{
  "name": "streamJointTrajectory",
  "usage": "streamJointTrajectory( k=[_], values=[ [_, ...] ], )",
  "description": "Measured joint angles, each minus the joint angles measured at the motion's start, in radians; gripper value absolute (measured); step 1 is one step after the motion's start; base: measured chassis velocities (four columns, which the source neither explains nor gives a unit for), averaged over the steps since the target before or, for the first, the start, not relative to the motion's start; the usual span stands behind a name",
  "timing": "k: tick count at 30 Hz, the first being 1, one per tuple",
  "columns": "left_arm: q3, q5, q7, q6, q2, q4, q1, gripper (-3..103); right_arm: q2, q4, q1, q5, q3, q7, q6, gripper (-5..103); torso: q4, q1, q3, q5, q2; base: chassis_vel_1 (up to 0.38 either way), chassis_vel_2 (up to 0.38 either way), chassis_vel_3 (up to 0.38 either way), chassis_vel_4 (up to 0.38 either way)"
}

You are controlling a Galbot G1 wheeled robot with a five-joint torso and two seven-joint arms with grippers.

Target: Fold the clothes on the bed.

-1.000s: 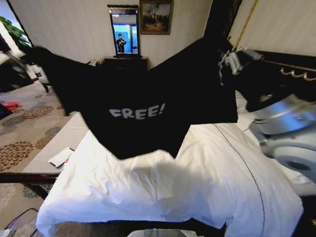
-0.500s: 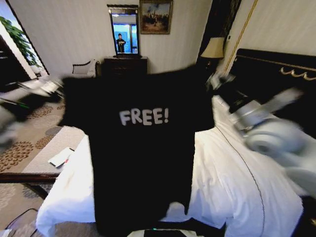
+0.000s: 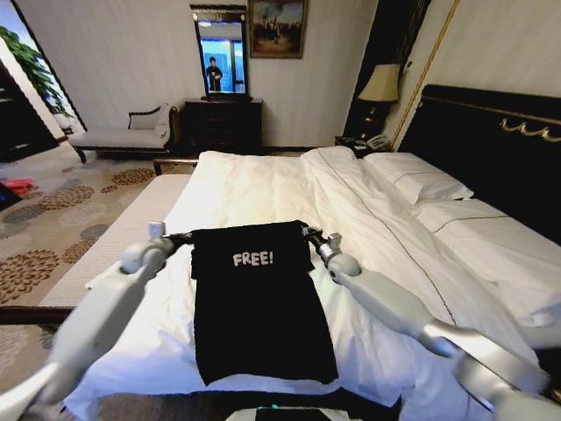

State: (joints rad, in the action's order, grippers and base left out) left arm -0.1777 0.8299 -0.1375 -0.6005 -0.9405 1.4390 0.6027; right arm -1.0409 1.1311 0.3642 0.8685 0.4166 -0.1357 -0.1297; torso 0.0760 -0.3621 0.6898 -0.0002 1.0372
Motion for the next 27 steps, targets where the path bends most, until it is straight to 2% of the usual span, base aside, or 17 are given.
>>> streamJointTrajectory(
  k=[3,5,7,11,12,20,22,23,26,27],
  values=[
    [0.036,-0.002,-0.02,0.011,-0.062,-0.1,-0.069,2,-0.081,-0.109,-0.03,-0.032,-0.007,-0.006,-0.008,1,-0.0005,0.0,0.0,0.0001,0.0,0.0,0.0,0.0,0.0],
    [0.045,-0.002,-0.026,0.014,-0.072,-0.12,-0.082,2,-0.096,-0.128,-0.034,-0.04,-0.012,-0.015,-0.008,1,-0.0008,0.0,0.0,0.0003,0.0,0.0,0.0,0.0,0.0],
    [0.072,-0.007,-0.043,0.022,-0.111,-0.191,-0.129,2,-0.131,-0.184,-0.041,-0.062,-0.044,-0.047,-0.004,1,-0.0013,0.0,0.0,0.0001,0.0,0.0,0.0,0.0,0.0],
    [0.088,-0.013,-0.053,0.025,-0.15,-0.247,-0.168,2,-0.148,-0.224,-0.038,-0.088,-0.078,-0.079,0.009,1,-0.0004,0.0,0.0,0.0002,0.0,0.0,0.0,0.0,0.0],
    [0.093,-0.022,-0.055,0.025,-0.168,-0.273,-0.183,2,-0.154,-0.241,-0.03,-0.106,-0.095,-0.101,0.026,1,0.0004,0.0,0.0,0.0003,0.0,0.0,0.0,0.0,0.0],
    [0.089,-0.063,-0.06,0.039,-0.232,-0.39,-0.222,2,-0.188,-0.289,0.006,-0.163,-0.148,-0.143,0.078,1,-0.001,0.0,0.0,0.0002,0.0,0.0,0.0,0.0,0.0],
    [0.082,-0.064,-0.06,0.04,-0.248,-0.412,-0.229,2,-0.197,-0.303,0.008,-0.171,-0.155,-0.146,0.084,-2,-0.001,0.0,0.0,0.0002,0.0,0.0,0.0,0.0,0.0],
    [0.077,-0.065,-0.06,0.041,-0.258,-0.427,-0.233,2,-0.203,-0.312,0.008,-0.175,-0.158,-0.15,0.087,-1,-0.0009,0.0,0.0,0.0002,0.0,0.0,0.0,0.0,0.0],
    [0.072,-0.066,-0.063,0.052,-0.264,-0.441,-0.239,2,-0.205,-0.314,0.006,-0.175,-0.162,-0.156,0.087,14,0.0,0.0,0.0,0.0002,0.0,0.0,0.0,0.0,0.0],
    [0.072,-0.066,-0.063,0.052,-0.264,-0.441,-0.239,2,-0.205,-0.314,0.006,-0.175,-0.162,-0.156,0.087,14,0.0,0.0,0.0,0.0002,0.0,0.0,0.0,0.0,0.0]
  ],
)
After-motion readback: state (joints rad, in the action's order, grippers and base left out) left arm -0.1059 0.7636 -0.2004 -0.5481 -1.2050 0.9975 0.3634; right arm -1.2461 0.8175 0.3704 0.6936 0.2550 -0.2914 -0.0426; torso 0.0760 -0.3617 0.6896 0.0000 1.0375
